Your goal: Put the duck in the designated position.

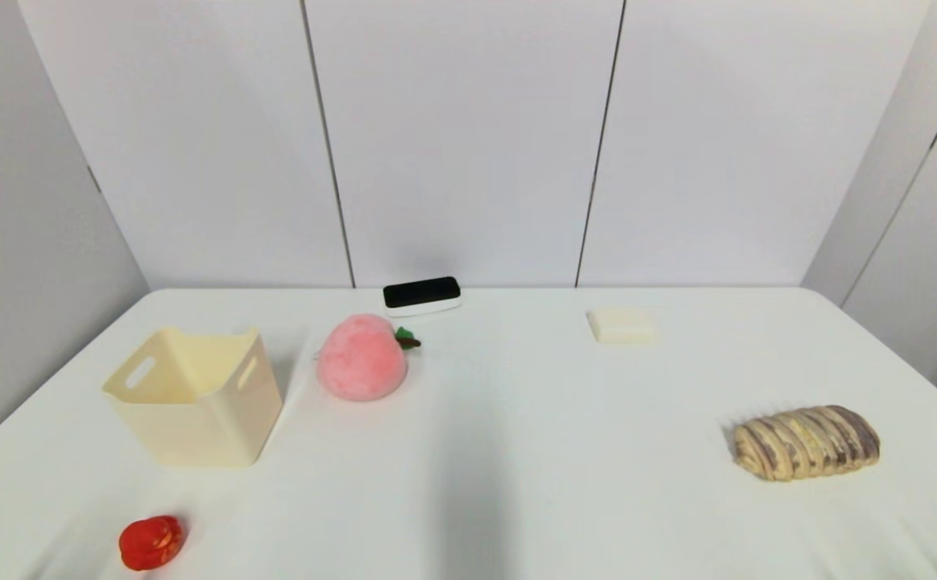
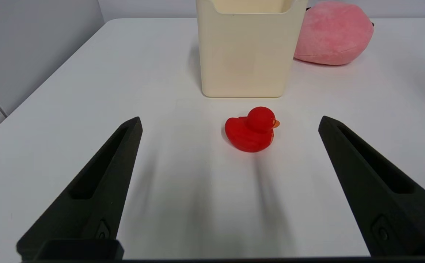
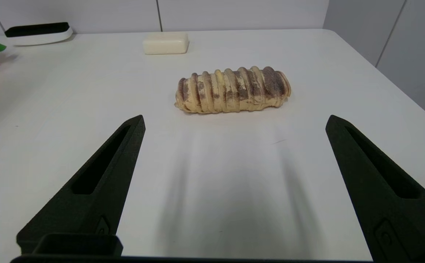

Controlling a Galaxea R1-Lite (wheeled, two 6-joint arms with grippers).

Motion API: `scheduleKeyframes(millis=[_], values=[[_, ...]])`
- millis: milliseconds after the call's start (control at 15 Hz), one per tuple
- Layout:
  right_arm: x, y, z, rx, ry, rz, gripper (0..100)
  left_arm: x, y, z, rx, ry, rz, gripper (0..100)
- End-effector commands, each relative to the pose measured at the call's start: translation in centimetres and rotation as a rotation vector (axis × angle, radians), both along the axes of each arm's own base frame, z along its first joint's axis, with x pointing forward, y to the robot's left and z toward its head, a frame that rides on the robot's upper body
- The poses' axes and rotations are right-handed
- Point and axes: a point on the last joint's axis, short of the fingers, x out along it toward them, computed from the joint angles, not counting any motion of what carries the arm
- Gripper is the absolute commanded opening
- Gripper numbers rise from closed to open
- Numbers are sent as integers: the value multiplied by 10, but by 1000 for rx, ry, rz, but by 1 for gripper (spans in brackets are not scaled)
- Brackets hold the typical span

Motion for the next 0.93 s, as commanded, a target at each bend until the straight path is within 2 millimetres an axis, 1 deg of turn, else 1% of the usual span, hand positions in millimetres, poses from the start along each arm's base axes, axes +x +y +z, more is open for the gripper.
scheduleKeyframes(millis=[67,933], values=[[1,0,-2,0,10,0,100,0,0,0,2,-1,1,100],[1,0,-2,-2,10,0,100,0,0,0,0,-1,1,100]])
